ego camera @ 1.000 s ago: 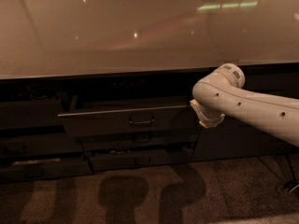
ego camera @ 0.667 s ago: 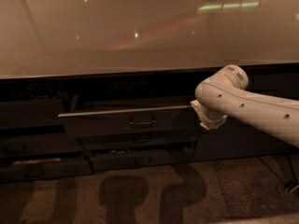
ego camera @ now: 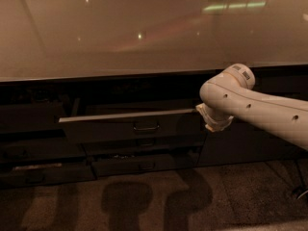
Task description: Open top drawer
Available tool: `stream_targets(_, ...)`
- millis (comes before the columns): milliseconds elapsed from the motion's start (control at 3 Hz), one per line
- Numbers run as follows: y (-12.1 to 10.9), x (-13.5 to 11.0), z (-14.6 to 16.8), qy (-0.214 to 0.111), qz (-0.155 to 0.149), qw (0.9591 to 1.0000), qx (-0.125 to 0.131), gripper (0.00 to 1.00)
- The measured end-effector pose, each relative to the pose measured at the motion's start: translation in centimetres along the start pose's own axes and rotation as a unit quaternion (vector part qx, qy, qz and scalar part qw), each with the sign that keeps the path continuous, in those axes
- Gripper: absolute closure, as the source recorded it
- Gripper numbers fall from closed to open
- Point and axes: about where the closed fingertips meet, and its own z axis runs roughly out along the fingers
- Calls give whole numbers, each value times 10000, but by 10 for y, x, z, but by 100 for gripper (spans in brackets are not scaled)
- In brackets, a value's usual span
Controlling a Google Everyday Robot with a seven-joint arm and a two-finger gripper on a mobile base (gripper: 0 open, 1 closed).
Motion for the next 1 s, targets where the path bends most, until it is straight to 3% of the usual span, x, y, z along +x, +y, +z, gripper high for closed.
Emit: stream_targets(1000,-3,1,-29,-22,-70,9999,128,100)
